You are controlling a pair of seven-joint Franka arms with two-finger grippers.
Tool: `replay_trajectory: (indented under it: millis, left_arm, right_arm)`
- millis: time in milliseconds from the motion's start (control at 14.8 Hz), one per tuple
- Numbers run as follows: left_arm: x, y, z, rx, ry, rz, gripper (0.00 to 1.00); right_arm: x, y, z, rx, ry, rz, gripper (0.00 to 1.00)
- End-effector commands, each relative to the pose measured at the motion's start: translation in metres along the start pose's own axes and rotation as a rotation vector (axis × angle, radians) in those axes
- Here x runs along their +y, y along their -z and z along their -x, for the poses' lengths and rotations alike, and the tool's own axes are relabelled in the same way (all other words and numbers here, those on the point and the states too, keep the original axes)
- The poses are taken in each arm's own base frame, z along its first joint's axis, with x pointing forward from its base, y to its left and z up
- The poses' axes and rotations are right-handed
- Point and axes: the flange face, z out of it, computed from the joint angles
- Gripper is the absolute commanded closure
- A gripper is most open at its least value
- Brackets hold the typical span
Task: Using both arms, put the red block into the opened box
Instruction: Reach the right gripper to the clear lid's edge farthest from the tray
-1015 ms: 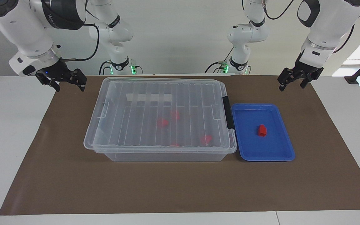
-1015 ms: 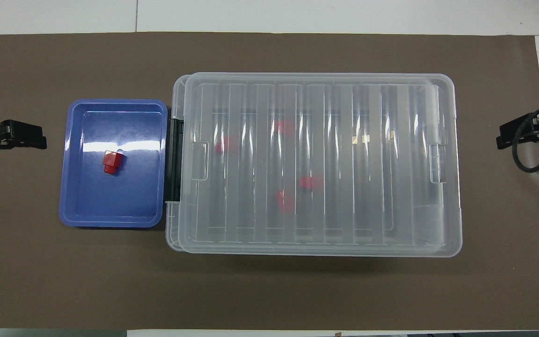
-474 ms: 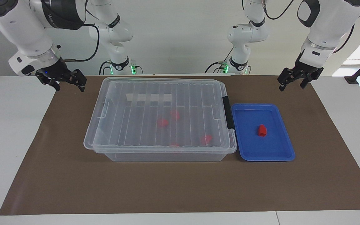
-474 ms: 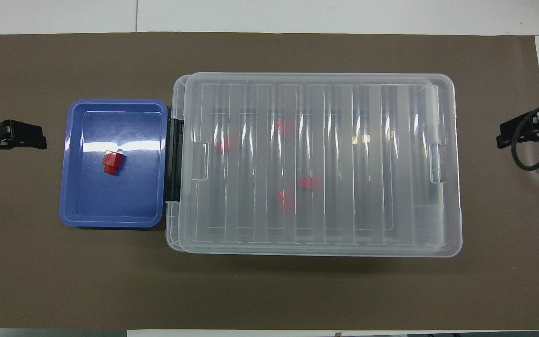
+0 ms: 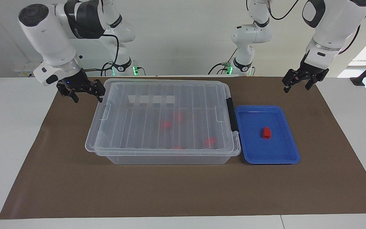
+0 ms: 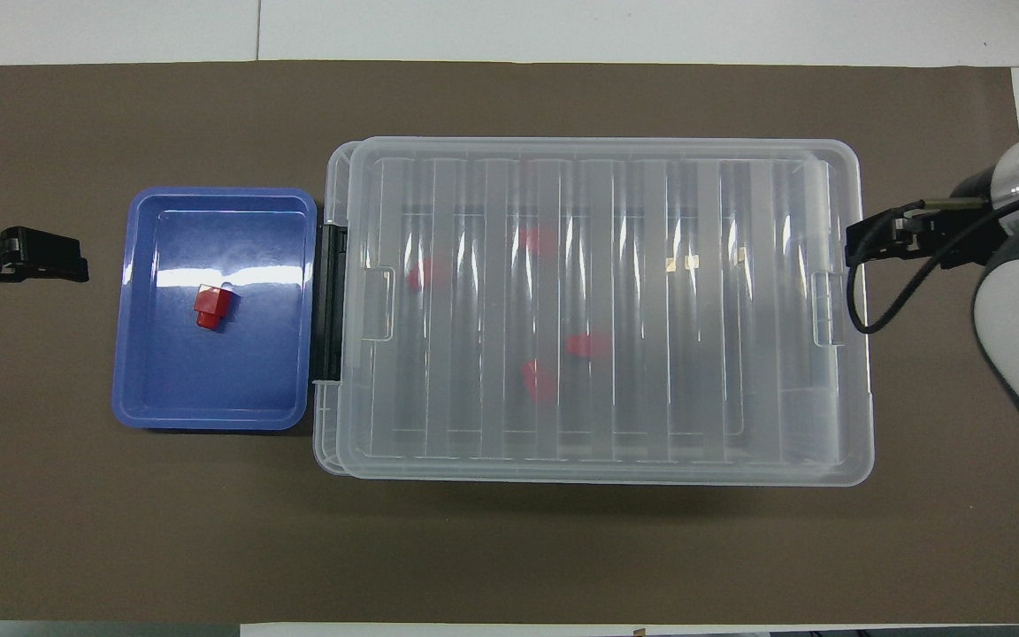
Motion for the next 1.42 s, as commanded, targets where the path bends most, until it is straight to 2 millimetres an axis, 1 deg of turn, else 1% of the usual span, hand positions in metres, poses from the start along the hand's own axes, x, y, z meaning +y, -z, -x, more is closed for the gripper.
replay_trajectory:
  millis: [0, 203, 271, 406, 542, 609, 677, 745, 812, 948, 1015, 1218, 1354]
  left_arm:
    - [-0.003, 0.003, -0.001, -0.011, -0.002, 0.013, 0.00]
    - [-0.003, 0.003, -0.001, -0.013, -0.002, 0.013, 0.00]
    - [-0.003, 0.003, -0.001, -0.013, -0.002, 0.013, 0.00]
    - [-0.003, 0.003, -0.001, -0.013, -0.002, 0.013, 0.00]
    - [-0.003, 0.003, -0.001, -0.013, -0.002, 0.013, 0.00]
    - [-0.002, 0.003, -0.001, -0.013, -0.003, 0.013, 0.00]
    - [-0.003, 0.003, -0.001, -0.013, -0.002, 0.013, 0.00]
    - [-0.003, 0.003, -0.001, -0.011, -0.002, 0.013, 0.00]
    - [-0.003, 0.003, -0.001, -0.013, -0.002, 0.013, 0.00]
    - [-0.003, 0.003, -0.001, -0.013, -0.002, 0.013, 0.00]
    - [-0.003, 0.003, -0.001, -0.011, -0.002, 0.013, 0.00]
    - [-0.003, 0.003, -0.001, -0.013, -0.002, 0.013, 0.00]
    - [-0.003, 0.003, -0.001, -0.013, -0.002, 0.013, 0.00]
  right_arm:
    - [-0.013, -0.027, -0.001, 0.001, -0.011, -0.012, 0.00]
    - [-0.009, -0.050, 0.005, -0.025, 0.017, 0.000, 0.00]
    - [-0.003, -0.058, 0.007, -0.028, 0.023, 0.009, 0.00]
    - [0.004, -0.064, 0.012, -0.035, 0.065, 0.015, 0.00]
    - [0.010, -0.068, 0.016, -0.044, 0.059, 0.017, 0.00]
    - [0.012, -0.073, 0.019, -0.055, 0.065, 0.018, 0.00]
    - [0.015, -0.073, 0.019, -0.047, 0.067, 0.017, 0.00]
    - [0.018, -0.076, 0.020, -0.052, 0.067, 0.017, 0.00]
    - [0.020, -0.080, 0.026, -0.056, 0.064, 0.019, 0.00]
    - [0.024, -0.088, 0.031, -0.056, 0.079, 0.022, 0.00]
    - [0.032, -0.088, 0.031, -0.056, 0.100, 0.032, 0.00]
    - [0.038, -0.091, 0.033, -0.066, 0.105, 0.043, 0.00]
    - [0.048, -0.090, 0.033, -0.065, 0.104, 0.042, 0.00]
